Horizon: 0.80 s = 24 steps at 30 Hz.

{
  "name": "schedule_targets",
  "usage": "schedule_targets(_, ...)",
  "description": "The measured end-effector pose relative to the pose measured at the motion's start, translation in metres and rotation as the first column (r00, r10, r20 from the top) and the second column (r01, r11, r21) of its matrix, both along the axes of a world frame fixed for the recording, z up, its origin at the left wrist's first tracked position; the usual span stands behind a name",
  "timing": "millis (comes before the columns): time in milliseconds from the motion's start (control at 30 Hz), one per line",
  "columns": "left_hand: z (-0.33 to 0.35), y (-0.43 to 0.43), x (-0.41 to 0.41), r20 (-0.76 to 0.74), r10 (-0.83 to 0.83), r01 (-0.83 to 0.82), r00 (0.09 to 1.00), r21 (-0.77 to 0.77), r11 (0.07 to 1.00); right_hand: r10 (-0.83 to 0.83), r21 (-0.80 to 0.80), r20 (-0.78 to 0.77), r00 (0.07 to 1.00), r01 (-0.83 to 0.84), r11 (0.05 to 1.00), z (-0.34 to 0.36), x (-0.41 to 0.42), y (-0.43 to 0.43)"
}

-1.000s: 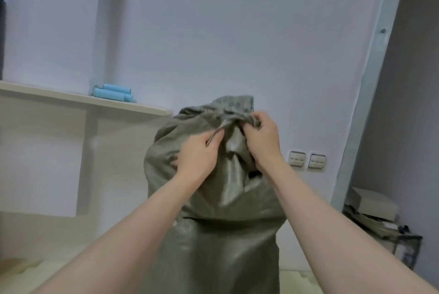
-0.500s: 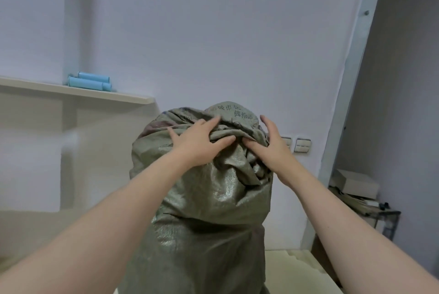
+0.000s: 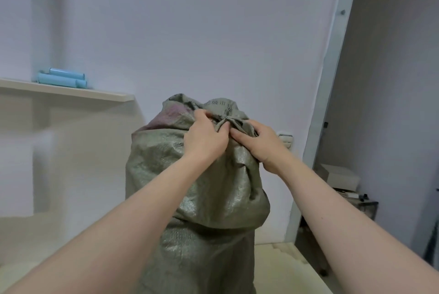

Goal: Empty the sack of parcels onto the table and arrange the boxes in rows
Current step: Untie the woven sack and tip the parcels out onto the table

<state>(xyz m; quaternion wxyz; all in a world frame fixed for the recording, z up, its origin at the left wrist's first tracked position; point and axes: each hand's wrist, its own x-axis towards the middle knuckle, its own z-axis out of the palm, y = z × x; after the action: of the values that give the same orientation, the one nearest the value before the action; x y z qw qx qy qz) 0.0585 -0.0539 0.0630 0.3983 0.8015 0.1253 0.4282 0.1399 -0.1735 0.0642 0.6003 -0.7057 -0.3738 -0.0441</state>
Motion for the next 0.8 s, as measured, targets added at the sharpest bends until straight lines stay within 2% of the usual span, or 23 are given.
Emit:
schedule_targets(67, -0.001, 0.006, -0.002, -0.038, 0.076, -0.073, 0.996, 0.087, 0.994, -0.070, 0.050, 0.027, 0.997, 0.068, 0.996, -0.010, 0.006, 0.002)
schedule_targets(133, 0.003, 0.021, -0.005, -0.236, 0.228, -0.171, 0.945, 0.239, 0.956, -0.054, 0.068, 0.025, 0.998, 0.052, 0.996, -0.020, 0.007, 0.003)
schedule_targets(167, 0.007, 0.030, -0.006, -0.338, 0.262, -0.166, 0.904, 0.287, 0.943, -0.034, 0.069, 0.033, 0.999, 0.031, 0.997, -0.024, 0.006, 0.004)
schedule_targets(233, 0.010, 0.046, -0.009, -0.492, 0.232, -0.071, 0.839, 0.325, 0.943, 0.016, 0.073, 0.060, 0.998, -0.020, 0.997, -0.029, 0.003, 0.005)
schedule_targets(300, 0.010, 0.054, -0.012, -0.552, 0.077, 0.087, 0.830, 0.264, 0.961, 0.027, 0.073, 0.058, 0.998, -0.031, 0.997, -0.029, 0.002, 0.008)
schedule_targets(367, 0.006, 0.058, -0.011, -0.434, -0.103, 0.177, 0.895, 0.133, 0.975, 0.020, 0.057, 0.034, 0.999, -0.022, 0.998, -0.028, 0.003, 0.013)
schedule_targets(400, 0.003, 0.055, -0.010, -0.354, -0.130, 0.179, 0.926, 0.109, 0.978, 0.017, 0.052, 0.047, 0.999, -0.020, 0.998, -0.026, 0.001, 0.015)
schedule_targets(467, 0.001, 0.051, -0.010, -0.275, -0.079, 0.122, 0.958, 0.143, 0.982, 0.049, 0.009, 0.085, 0.995, -0.050, 0.999, -0.021, 0.002, 0.016)
schedule_targets(533, -0.002, 0.051, -0.009, -0.257, -0.004, 0.048, 0.966, 0.163, 0.986, 0.144, -0.207, 0.017, 0.989, -0.138, 0.969, -0.014, 0.005, 0.006)
schedule_targets(600, -0.003, 0.051, -0.011, -0.266, 0.053, -0.014, 0.963, 0.144, 0.989, 0.194, -0.518, -0.124, 0.973, -0.230, 0.824, -0.010, 0.006, -0.009)
schedule_targets(633, -0.003, 0.049, -0.012, -0.271, 0.090, -0.056, 0.958, 0.131, 0.990, 0.201, -0.580, -0.186, 0.962, -0.273, 0.767, -0.010, 0.005, -0.015)
schedule_targets(667, -0.002, 0.045, -0.013, -0.274, 0.133, -0.105, 0.952, 0.116, 0.988, 0.192, -0.575, -0.228, 0.955, -0.291, 0.765, -0.012, 0.003, -0.018)
schedule_targets(700, -0.002, 0.038, -0.014, -0.265, 0.180, -0.160, 0.947, 0.094, 0.983, 0.176, -0.528, -0.242, 0.954, -0.282, 0.801, -0.014, 0.000, -0.018)
schedule_targets(800, -0.002, 0.014, -0.018, -0.194, 0.283, -0.288, 0.939, 0.004, 0.958, 0.150, -0.302, -0.203, 0.967, -0.208, 0.930, -0.024, -0.008, -0.007)
